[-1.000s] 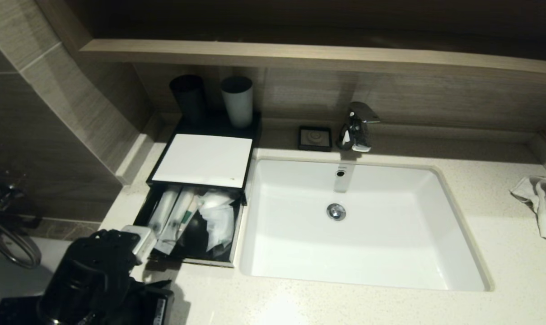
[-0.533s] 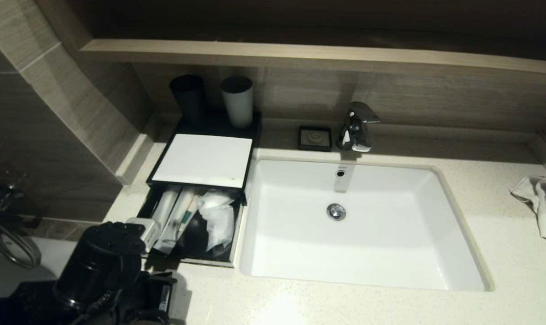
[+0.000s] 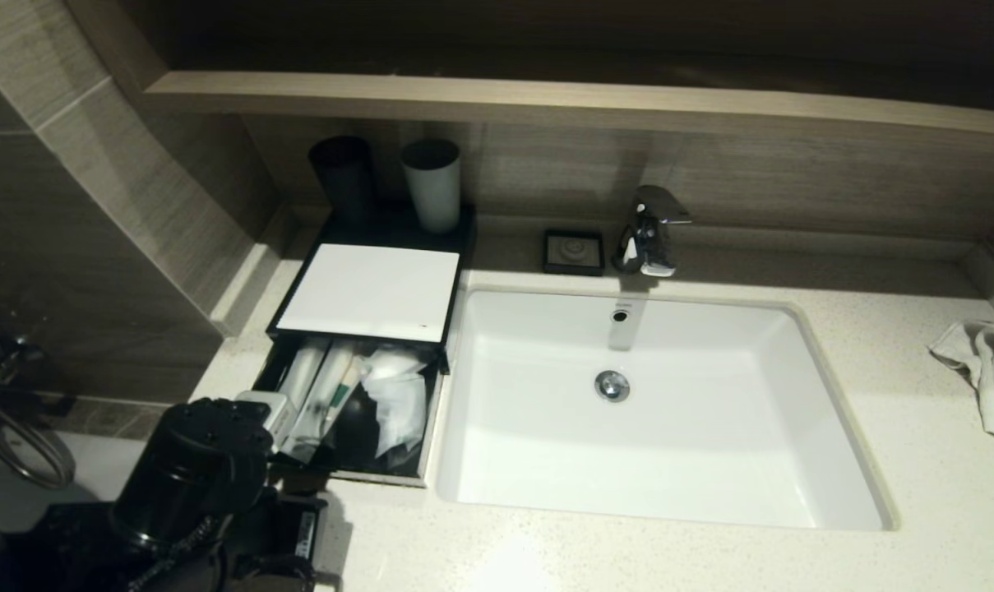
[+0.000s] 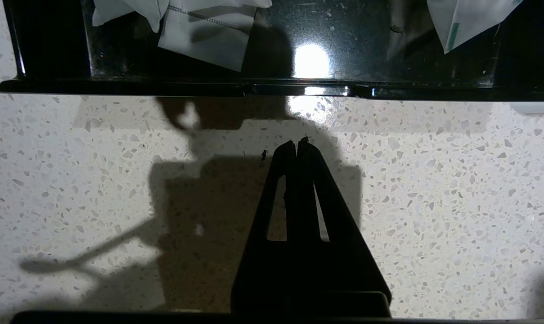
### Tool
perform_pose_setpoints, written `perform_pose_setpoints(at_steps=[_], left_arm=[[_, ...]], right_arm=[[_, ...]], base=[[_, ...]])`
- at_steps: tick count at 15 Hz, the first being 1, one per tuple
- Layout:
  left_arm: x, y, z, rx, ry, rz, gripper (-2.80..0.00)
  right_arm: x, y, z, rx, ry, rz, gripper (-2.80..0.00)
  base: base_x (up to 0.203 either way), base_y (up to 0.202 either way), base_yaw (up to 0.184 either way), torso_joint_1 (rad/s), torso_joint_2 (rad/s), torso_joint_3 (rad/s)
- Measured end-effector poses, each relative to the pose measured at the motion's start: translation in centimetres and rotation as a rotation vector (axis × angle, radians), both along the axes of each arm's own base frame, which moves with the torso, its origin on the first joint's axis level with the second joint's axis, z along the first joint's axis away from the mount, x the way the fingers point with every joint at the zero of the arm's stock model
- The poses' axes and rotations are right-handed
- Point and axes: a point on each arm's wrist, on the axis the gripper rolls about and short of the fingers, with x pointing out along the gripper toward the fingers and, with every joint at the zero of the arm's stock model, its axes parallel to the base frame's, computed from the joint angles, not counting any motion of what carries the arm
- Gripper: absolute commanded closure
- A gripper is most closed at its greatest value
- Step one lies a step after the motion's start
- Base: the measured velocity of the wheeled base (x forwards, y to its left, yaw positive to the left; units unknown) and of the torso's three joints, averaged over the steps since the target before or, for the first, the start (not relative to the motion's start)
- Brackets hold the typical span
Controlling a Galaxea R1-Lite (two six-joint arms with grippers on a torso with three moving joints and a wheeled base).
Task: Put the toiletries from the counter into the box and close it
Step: Close the drawer
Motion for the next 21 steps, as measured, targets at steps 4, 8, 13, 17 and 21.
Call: perform_pose_setpoints(at_steps=[4, 8, 13, 17, 21], left_arm=[[0.0, 0.0, 0.1, 0.005, -0.002, -0.004, 0.0], [0.3, -0.2, 0.1, 0.006, -0.001, -0.003, 0.0], [0.6, -0.2, 0.2, -0.008, 0.009, -0.042, 0.0], [0.6, 0.2, 0.2, -0.006, 0.019, -0.096, 0.0], [0.8, 0.7, 0.3, 0.02, 0.014, -0.106, 0.0]], right_arm=[[0.0, 0.0, 0.0, -0.001, 0.0, 0.0, 0.0], [0.0, 0.0, 0.0, -0.001, 0.0, 0.0, 0.0], [0.0, 0.0, 0.0, -0.001, 0.0, 0.0, 0.0], [0.0, 0.0, 0.0, -0.001, 0.0, 0.0, 0.0], [0.0, 0.0, 0.0, -0.001, 0.0, 0.0, 0.0]], base=[[0.0, 0.0, 0.0, 0.0, 0.0, 0.0], [0.0, 0.0, 0.0, 0.0, 0.0, 0.0], [0.0, 0.0, 0.0, 0.0, 0.0, 0.0], [0.0, 0.0, 0.0, 0.0, 0.0, 0.0], [0.0, 0.0, 0.0, 0.0, 0.0, 0.0]])
